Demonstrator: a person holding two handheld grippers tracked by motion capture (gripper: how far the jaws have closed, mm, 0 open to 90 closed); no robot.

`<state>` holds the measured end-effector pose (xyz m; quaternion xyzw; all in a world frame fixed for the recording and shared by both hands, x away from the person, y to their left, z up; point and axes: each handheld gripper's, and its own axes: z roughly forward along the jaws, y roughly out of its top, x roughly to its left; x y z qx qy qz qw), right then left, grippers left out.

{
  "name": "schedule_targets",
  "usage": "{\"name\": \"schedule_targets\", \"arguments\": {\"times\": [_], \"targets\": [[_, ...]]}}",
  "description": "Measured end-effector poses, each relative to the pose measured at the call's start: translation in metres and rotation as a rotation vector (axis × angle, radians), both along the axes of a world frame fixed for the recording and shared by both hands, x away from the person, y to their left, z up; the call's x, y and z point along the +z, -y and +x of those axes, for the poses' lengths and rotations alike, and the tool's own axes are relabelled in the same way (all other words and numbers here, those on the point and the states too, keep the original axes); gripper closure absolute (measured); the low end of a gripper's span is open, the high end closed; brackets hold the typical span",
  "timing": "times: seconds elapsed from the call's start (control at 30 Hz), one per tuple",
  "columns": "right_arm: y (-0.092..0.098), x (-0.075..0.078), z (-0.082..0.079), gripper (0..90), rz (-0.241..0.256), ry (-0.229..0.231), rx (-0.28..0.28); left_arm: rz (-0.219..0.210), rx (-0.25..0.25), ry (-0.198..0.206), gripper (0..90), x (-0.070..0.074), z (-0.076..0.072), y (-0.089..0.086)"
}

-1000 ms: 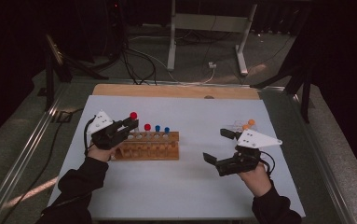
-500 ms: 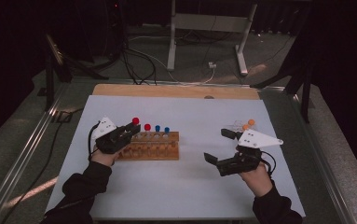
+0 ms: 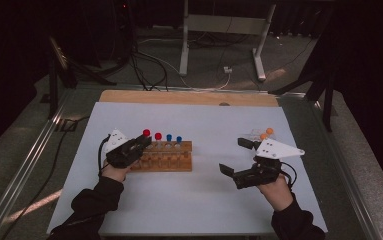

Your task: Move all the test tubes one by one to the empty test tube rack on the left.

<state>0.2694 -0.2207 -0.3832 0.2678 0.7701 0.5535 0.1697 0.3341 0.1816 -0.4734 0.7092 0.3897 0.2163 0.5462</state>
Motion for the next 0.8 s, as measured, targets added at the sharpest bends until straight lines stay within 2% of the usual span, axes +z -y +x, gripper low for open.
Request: {"name": "schedule_targets", "arguments": {"times": [0.27,0.6,0.67,0.8], "targets": [[0.0,0.001,0.0,0.0,0.0,0.0,0.002,0.005,0.005,-0.01,75.5,-0.005,0.0,0.003],[0.0,0.0,0.0,0.0,0.0,-0.002,0.004,0.039,0.03,-0.008,72.8,-0.009,0.0,0.006],[0.0,0.0,0.0,0.0,0.0,-0.003,0.005,0.027,0.031,-0.005,66.5,-0.008,-0.001,0.005],[0.002,0.001,0.0,0.0,0.001,-0.001,0.002,0.012,0.07,0.022,50.0,0.002,-0.004,0.002]]}}
